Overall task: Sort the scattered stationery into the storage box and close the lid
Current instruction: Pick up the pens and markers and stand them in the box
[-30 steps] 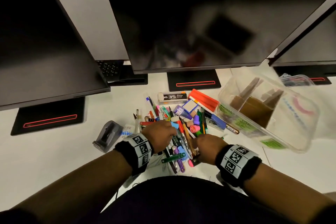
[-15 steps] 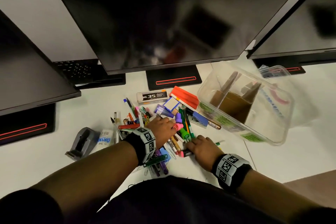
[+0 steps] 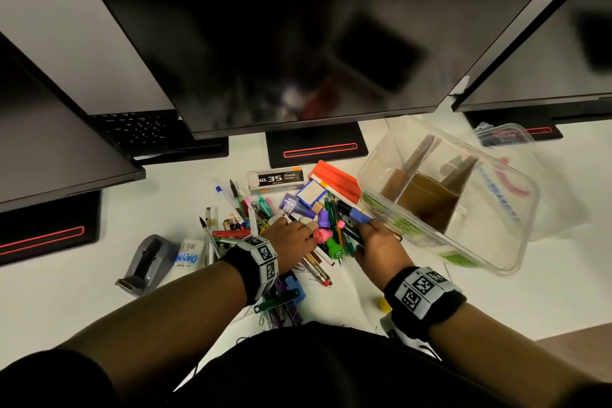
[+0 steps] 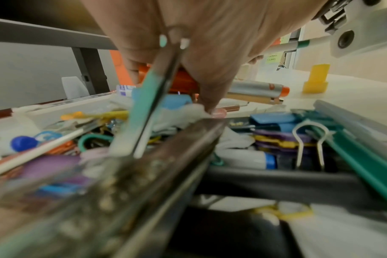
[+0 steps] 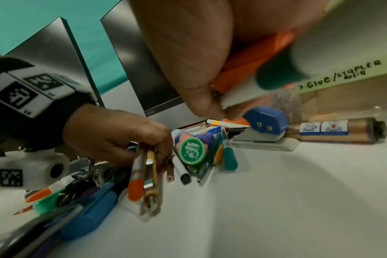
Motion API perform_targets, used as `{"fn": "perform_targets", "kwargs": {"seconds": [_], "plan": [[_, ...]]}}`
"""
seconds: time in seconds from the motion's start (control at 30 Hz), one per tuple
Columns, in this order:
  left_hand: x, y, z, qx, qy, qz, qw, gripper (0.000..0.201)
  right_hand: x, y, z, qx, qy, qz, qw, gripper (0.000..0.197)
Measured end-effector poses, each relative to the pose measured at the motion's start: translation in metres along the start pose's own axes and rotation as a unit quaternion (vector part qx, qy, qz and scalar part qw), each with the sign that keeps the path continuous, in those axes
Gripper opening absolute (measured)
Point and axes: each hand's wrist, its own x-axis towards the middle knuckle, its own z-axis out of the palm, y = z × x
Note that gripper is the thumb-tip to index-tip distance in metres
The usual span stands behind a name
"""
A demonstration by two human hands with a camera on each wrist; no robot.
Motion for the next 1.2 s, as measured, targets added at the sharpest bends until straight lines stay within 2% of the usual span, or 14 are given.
{"fn": "perform_targets", "kwargs": {"seconds": [0.1, 0.27, 0.53, 0.7, 0.87, 1.03, 1.2], "plan": [[0.000, 0.000, -0.002, -0.001, -0.017, -0.002, 1.000, 0.040, 0.005, 0.002, -0.001, -0.022, -0.006, 0.043, 0.999, 0.030], [0.002, 0.000, -0.003, -0.013, -0.030, 0.003, 0.999, 0.041, 0.003, 0.010, -0.003, -0.075, -0.025, 0.090, 0.993, 0.035], [0.008, -0.004, -0.001, -0.002, -0.046, 0.024, 0.999, 0.039, 0.007, 0.022, 0.008, -0.037, -0.026, 0.090, 0.995, 0.039], [0.010, -0.010, 0.002, -0.056, -0.011, 0.021, 0.998, 0.049, 0.011, 0.025, 0.006, 0.013, -0.032, 0.095, 0.995, 0.029], [0.010, -0.013, -0.003, -0.072, 0.039, -0.001, 0.997, 0.034, 0.016, 0.020, 0.008, 0.066, -0.043, 0.126, 0.989, 0.037], [0.011, -0.013, -0.011, -0.088, 0.044, 0.018, 0.995, 0.034, 0.030, 0.017, 0.002, 0.032, -0.092, 0.144, 0.985, 0.030], [0.010, -0.016, -0.017, -0.140, 0.012, 0.014, 0.990, 0.038, 0.041, 0.007, -0.009, 0.035, -0.042, 0.126, 0.991, 0.031]]}}
